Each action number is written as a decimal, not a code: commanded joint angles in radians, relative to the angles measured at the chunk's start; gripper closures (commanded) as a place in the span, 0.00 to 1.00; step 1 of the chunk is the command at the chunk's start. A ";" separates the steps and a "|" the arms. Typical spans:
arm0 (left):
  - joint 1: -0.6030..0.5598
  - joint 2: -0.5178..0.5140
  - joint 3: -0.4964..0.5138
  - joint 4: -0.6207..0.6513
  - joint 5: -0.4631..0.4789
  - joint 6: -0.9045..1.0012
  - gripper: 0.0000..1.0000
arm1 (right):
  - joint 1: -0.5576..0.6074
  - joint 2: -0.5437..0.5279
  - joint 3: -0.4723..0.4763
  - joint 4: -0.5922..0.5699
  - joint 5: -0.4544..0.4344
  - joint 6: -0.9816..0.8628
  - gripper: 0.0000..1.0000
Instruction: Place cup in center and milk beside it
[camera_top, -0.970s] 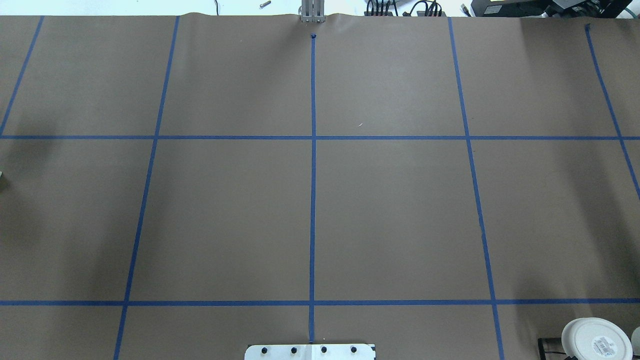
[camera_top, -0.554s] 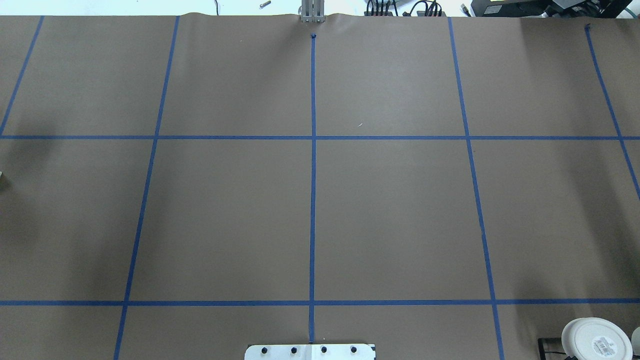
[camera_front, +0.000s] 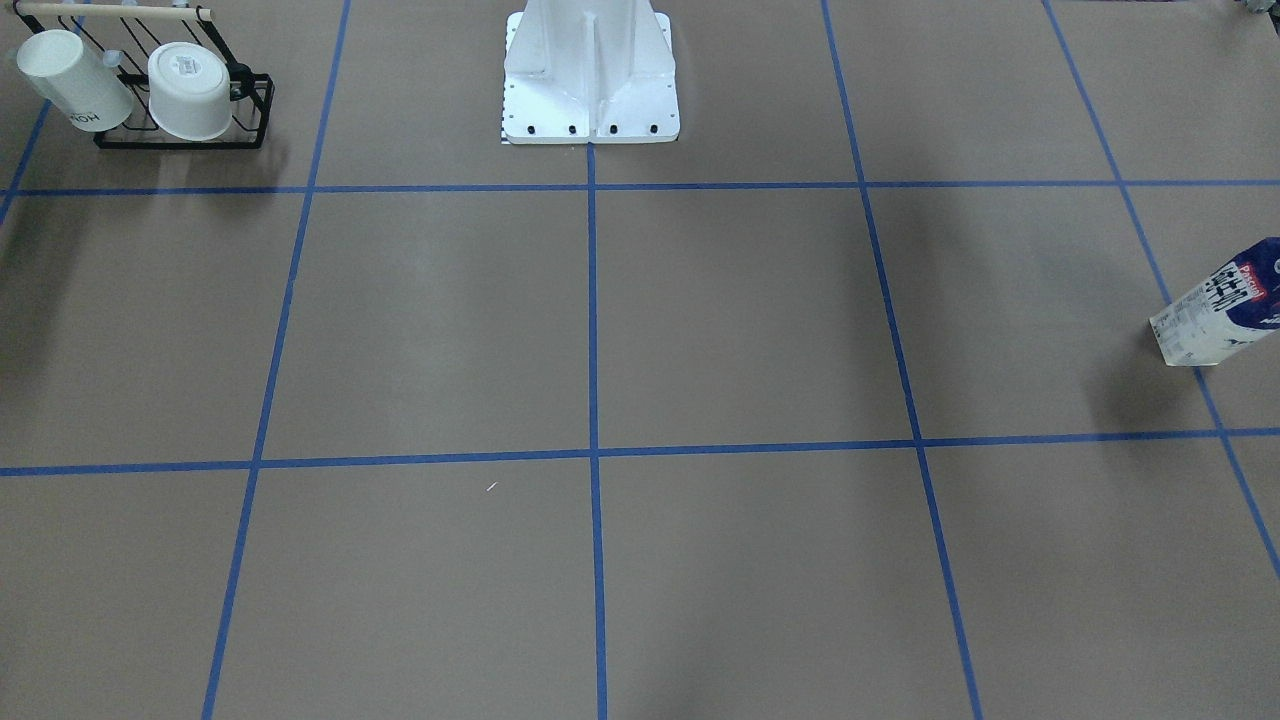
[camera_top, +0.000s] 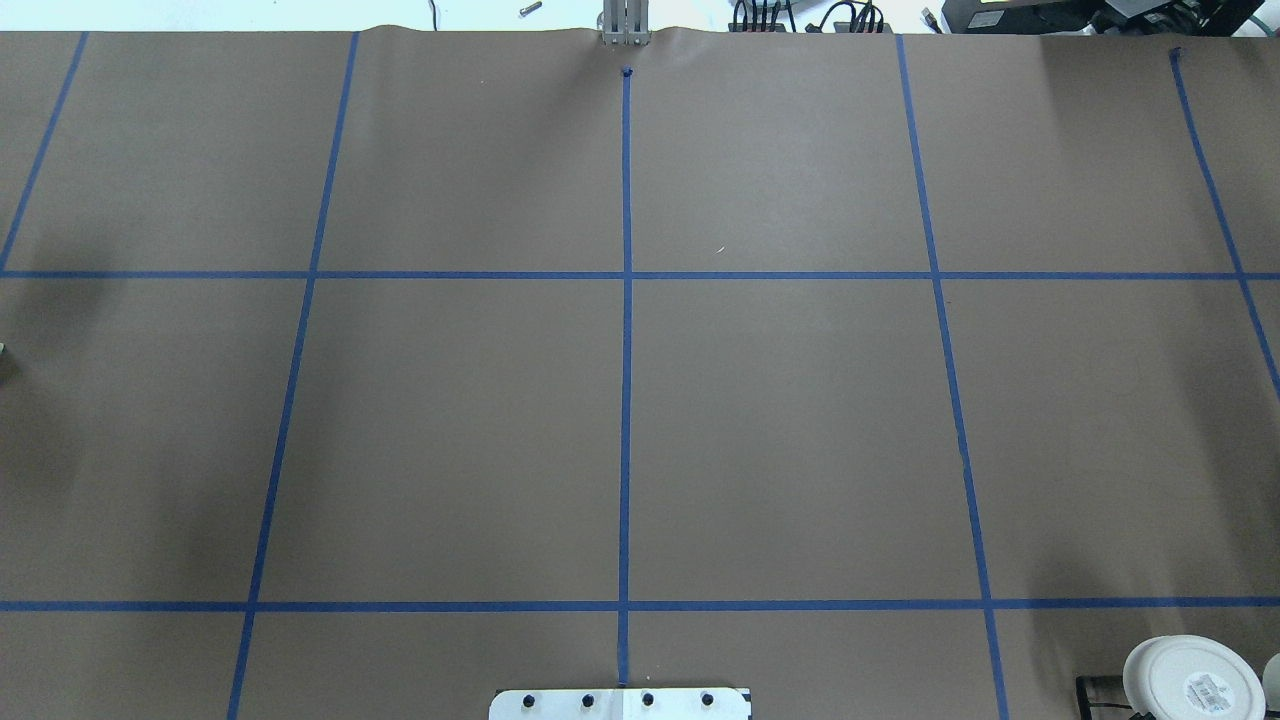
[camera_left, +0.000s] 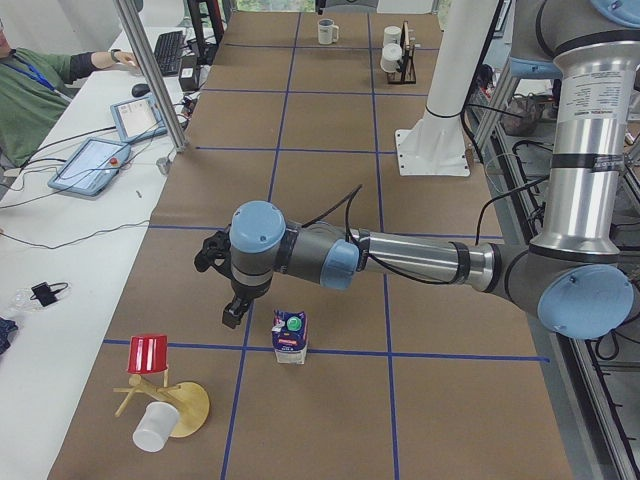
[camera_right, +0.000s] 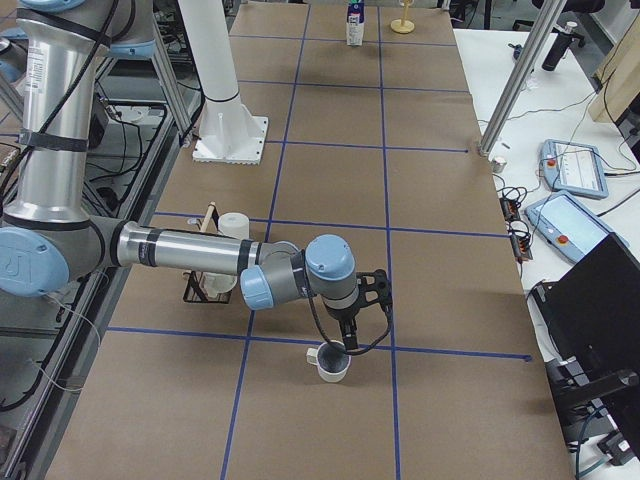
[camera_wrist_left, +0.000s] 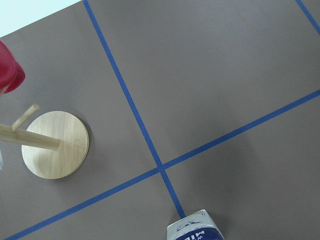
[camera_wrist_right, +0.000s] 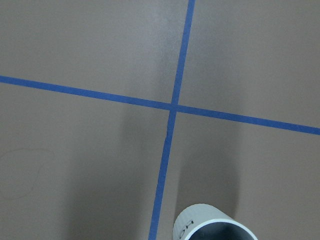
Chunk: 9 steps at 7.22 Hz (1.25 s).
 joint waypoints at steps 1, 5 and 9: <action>0.000 0.002 -0.004 0.000 -0.003 -0.001 0.01 | -0.101 -0.017 -0.019 0.066 -0.091 0.099 0.14; 0.000 0.002 -0.007 0.000 -0.003 0.001 0.01 | -0.159 -0.036 -0.143 0.237 -0.113 0.105 0.88; 0.000 0.011 -0.007 -0.008 -0.003 0.001 0.01 | -0.185 -0.017 -0.113 0.237 -0.119 0.094 1.00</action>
